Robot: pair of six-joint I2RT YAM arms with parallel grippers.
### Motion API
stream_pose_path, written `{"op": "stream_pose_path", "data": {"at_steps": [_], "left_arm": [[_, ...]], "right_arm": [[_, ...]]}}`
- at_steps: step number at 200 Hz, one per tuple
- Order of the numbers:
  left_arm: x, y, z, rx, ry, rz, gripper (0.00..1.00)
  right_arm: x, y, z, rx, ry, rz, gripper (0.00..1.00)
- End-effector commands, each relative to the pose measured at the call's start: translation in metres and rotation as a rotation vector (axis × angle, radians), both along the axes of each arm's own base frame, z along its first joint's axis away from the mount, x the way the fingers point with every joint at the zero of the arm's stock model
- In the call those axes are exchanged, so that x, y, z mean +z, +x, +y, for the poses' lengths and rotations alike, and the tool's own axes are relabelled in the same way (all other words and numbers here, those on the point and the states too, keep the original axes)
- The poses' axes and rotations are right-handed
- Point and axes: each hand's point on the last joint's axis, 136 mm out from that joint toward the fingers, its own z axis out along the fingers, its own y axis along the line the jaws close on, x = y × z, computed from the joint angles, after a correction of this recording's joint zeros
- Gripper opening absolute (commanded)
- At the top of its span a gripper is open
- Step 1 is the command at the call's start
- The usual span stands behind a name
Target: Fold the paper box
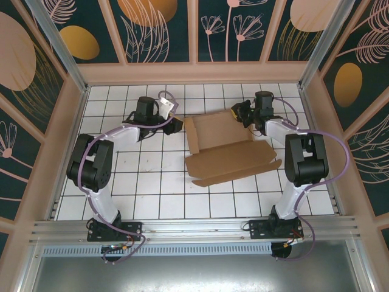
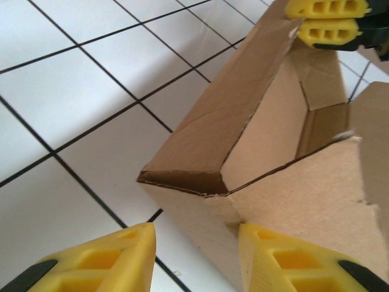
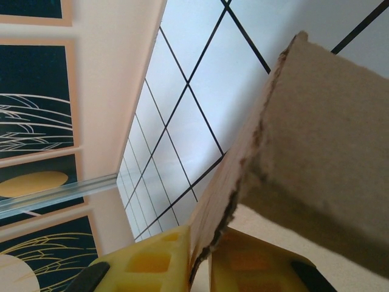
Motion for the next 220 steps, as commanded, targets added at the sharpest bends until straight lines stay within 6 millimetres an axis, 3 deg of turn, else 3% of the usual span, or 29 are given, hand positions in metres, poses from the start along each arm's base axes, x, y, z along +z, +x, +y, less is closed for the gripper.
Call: {"op": "stream_pose_path", "data": {"at_steps": [1,38,118,201,220], "left_arm": [[0.003,-0.025,-0.011,-0.078,-0.061,0.073,0.41],[-0.008,-0.034,-0.025,-0.106,-0.074,0.123,0.42],[-0.038,-0.015,-0.045,-0.004,-0.006,0.17,0.45],[-0.021,-0.018,-0.063,0.003,-0.082,0.242,0.54],[-0.026,-0.02,-0.068,0.004,-0.068,0.256,0.54]], "right_arm": [[0.007,-0.002,0.0,-0.017,-0.007,-0.018,0.15],[0.007,-0.002,0.001,-0.015,-0.001,-0.022,0.15],[0.028,-0.012,0.004,-0.006,0.031,-0.079,0.14],[0.036,-0.014,0.002,-0.026,0.048,-0.112,0.14],[0.042,-0.014,0.003,-0.033,0.063,-0.129,0.13]]}}
